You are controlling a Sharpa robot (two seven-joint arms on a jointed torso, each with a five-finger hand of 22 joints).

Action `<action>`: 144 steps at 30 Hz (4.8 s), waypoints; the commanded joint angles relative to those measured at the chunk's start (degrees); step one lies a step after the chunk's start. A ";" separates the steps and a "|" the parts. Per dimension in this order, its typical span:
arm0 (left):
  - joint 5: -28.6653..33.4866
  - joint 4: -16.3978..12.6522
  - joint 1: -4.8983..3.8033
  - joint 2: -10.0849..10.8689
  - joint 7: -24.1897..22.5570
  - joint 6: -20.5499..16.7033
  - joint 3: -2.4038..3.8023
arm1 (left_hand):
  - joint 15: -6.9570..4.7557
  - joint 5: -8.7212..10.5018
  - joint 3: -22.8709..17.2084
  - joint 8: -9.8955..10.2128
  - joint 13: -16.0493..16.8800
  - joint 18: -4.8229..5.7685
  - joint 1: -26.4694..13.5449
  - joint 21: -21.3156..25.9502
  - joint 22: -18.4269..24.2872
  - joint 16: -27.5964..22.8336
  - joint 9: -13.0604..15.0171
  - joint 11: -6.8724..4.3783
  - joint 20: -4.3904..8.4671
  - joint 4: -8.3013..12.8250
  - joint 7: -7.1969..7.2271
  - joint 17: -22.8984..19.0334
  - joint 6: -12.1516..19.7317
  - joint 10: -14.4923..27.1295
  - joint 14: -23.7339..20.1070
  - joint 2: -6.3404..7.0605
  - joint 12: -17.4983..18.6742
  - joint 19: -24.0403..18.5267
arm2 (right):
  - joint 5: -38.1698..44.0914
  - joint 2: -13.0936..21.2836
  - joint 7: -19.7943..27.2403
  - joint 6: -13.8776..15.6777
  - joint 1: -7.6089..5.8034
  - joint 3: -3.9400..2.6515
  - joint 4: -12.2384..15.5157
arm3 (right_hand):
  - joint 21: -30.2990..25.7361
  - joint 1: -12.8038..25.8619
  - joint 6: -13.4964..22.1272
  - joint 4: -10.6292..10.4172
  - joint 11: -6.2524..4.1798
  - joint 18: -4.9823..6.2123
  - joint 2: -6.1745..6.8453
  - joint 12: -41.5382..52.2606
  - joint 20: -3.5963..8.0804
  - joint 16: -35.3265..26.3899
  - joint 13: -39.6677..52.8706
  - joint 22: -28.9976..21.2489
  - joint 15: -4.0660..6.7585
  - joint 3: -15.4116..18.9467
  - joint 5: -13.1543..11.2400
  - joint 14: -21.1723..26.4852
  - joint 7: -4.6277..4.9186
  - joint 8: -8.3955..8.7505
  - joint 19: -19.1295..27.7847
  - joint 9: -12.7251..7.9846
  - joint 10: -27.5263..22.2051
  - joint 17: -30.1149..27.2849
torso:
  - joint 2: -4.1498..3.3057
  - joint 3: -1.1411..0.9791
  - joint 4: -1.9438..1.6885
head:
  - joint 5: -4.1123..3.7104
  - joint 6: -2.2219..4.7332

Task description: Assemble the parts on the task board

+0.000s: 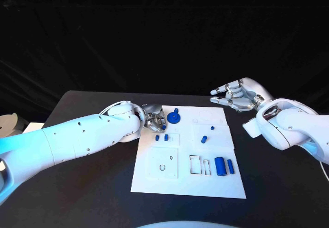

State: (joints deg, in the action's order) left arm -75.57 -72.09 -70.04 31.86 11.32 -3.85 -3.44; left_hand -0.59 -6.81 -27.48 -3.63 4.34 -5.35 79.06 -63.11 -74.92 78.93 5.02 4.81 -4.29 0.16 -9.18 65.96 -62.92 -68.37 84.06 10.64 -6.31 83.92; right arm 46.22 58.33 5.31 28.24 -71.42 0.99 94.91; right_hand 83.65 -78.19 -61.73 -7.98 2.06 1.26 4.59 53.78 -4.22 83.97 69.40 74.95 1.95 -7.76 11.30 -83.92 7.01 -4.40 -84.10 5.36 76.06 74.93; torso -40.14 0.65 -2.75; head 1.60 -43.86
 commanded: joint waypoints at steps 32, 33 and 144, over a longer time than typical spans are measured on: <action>35.93 -4.48 -0.19 9.94 -15.01 -12.55 0.62 | 1.68 -0.71 1.36 -1.42 -0.56 -4.22 2.41 35.69 7.92 -11.72 -1.02 2.08 -2.06 0.87 -1.77 -19.31 4.50 7.10 -4.78 -1.96 -0.19 -4.15 | 31.94 -0.06 -9.14 -13.08 0.28 0.00 -4.35 | -0.71 -7.26 0.38 -0.65 1.28 0.92 1.75 -47.88 -0.77 -3.12 -48.28 7.59 -0.83 -2.80 -2.61 -4.06 0.15 0.43 -1.47 -0.99 -7.93 4.51 | 0.07 -0.02 0.02 | -1.19 0.78; 39.87 -5.00 -0.19 10.68 -17.63 -13.00 0.62 | 1.60 -0.72 0.33 -1.65 -0.52 -4.64 2.68 38.87 9.14 -13.32 -0.99 2.04 -2.02 0.89 -1.77 -21.75 3.99 6.55 -6.12 -2.56 -0.64 -5.29 | 34.69 -0.09 -9.78 -13.36 0.43 0.00 -4.32 | -0.72 -7.56 0.06 -0.54 1.20 0.93 1.71 -47.95 -0.72 -3.12 -48.71 7.59 -0.74 -3.06 -2.89 -4.06 0.04 0.35 -1.47 -0.96 -7.55 4.49 | 0.09 -0.02 0.02 | -1.50 0.97; 84.76 -16.80 0.72 21.24 -34.38 -5.92 0.42 | 1.43 -0.44 2.03 -2.34 0.19 -4.95 -0.41 44.01 12.45 -15.66 -1.19 1.22 -1.90 0.76 -1.31 -29.65 4.24 5.03 -11.60 -3.95 -6.71 -7.67 | 54.06 -3.46 -13.09 -13.13 4.69 -1.13 -1.18 | -2.42 -7.59 -7.44 2.60 -0.23 1.26 -0.13 -50.18 1.04 -3.14 -61.26 6.18 0.84 -16.42 -8.43 -4.20 -1.44 -0.12 -1.23 0.40 -1.85 3.65 | 0.13 0.15 0.12 | -3.78 2.01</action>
State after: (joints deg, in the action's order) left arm 9.50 -88.86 -69.30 53.15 -23.02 -10.94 -3.06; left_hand 0.82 -7.25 -25.37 -6.16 4.56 -9.35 78.24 -19.30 -62.52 62.96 3.90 6.03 -6.33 0.56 -10.43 36.36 -59.04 -63.88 73.02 6.94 -12.83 76.14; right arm 100.36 54.90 -7.80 14.68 -66.68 -0.13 93.25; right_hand 80.99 -86.03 -68.51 -5.66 1.98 2.17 3.99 3.82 -2.87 80.66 8.17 74.90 2.98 -23.98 2.64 -84.13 4.93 -4.12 -84.00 5.70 73.93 74.91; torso -40.05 0.79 -2.68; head -2.27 -41.89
